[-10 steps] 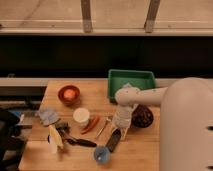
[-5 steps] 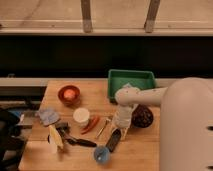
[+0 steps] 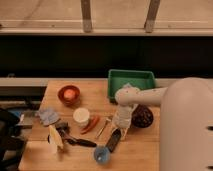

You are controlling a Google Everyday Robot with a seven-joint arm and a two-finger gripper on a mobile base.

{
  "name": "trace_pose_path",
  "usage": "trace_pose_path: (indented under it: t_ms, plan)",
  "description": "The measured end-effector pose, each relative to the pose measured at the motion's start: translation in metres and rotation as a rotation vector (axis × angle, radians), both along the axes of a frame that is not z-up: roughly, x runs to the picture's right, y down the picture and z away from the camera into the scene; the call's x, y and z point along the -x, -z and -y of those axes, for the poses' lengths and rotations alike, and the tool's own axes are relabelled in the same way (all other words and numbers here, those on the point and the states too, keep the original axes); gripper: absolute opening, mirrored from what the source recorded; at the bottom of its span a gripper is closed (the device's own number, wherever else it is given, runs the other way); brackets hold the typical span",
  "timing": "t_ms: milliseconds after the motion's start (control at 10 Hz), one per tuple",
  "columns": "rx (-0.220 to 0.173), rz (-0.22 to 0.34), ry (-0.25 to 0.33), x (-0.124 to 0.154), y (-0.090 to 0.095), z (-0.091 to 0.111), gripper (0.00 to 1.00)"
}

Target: Place eraser in table surface

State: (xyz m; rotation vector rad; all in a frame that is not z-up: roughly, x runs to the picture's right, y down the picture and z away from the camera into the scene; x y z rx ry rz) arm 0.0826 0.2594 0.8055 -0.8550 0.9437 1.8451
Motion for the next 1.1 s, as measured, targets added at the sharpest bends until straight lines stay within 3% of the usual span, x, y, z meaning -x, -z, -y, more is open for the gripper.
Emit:
trace_pose_path:
  t_ms: [300,900,1100]
  plan:
    - [-0.061,0.015,0.024,0.010,0.011,0.009,0.00]
    - [-0.063,0.012,0.024,0.009,0.011,0.010,0.00]
    - [-0.107,0.000,0.036,0.011,0.014,0.024,0.00]
